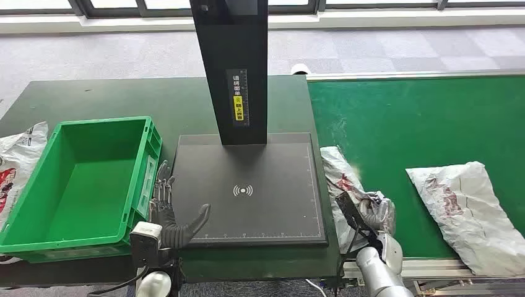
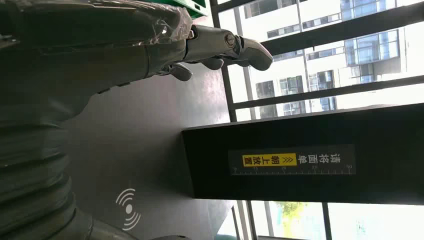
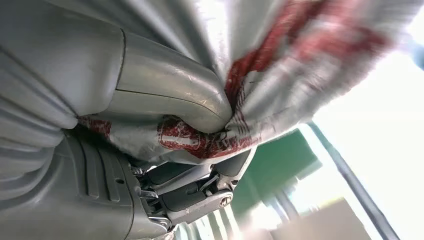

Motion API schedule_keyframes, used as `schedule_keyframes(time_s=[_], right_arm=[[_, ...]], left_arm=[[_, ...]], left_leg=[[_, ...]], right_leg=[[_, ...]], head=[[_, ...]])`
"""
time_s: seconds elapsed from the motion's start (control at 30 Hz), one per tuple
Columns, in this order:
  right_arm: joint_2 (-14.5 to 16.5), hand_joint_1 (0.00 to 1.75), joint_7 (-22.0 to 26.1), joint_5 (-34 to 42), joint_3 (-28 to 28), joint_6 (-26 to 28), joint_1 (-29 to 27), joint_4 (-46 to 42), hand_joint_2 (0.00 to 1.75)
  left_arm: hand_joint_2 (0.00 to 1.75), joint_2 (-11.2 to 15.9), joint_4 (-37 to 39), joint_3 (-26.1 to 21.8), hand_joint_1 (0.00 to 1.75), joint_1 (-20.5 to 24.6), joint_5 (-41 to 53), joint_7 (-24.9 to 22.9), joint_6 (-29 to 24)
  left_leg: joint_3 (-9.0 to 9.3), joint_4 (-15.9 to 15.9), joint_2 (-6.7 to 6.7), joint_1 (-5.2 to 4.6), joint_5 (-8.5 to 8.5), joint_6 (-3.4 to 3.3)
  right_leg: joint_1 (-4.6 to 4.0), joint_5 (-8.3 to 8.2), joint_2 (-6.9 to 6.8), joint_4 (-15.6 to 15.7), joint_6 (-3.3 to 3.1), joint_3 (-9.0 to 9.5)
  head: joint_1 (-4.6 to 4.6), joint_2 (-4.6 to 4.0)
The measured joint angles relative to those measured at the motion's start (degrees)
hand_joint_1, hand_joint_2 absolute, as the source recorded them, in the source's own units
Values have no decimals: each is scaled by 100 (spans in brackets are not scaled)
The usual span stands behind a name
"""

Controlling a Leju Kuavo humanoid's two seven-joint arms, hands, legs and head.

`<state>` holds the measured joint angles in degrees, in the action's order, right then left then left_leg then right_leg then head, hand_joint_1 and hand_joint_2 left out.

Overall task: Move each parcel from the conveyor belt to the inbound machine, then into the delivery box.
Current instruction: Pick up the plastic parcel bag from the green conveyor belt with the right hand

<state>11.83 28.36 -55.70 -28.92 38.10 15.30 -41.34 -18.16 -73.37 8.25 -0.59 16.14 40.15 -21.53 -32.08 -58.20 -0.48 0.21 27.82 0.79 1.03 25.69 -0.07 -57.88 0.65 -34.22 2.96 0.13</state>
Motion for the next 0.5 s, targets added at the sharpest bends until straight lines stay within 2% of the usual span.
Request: schedule_keyframes(time_s=[0.1,0.2,0.33,0.5], right_arm=[[233,175,350,167,409,127,-358,-1100,175],[412,175,194,360,864,177,-666,-2153,175],[596,175,991,996,1022,212,-973,-3259,175],[717,175,1038,1051,1298,211,-1197,-4142,175]], left_arm=[[175,0,-14,-8,0,-15,28,0,10],[175,-2,-21,-10,0,-20,53,0,15],[175,-2,-31,-34,0,-26,52,0,-31],[175,1,-31,-83,0,-26,-58,0,-145]], left_leg=[[-3,2,13,0,1,3],[-4,3,17,3,2,4],[-7,2,17,3,2,3],[-5,1,19,1,2,3]], right_leg=[[-4,1,13,0,-2,-13],[-5,5,18,0,-5,-17],[-1,4,15,0,-5,-15],[0,4,19,0,-4,-14]], head=[[-4,0],[-4,0],[-3,0],[-3,0]])
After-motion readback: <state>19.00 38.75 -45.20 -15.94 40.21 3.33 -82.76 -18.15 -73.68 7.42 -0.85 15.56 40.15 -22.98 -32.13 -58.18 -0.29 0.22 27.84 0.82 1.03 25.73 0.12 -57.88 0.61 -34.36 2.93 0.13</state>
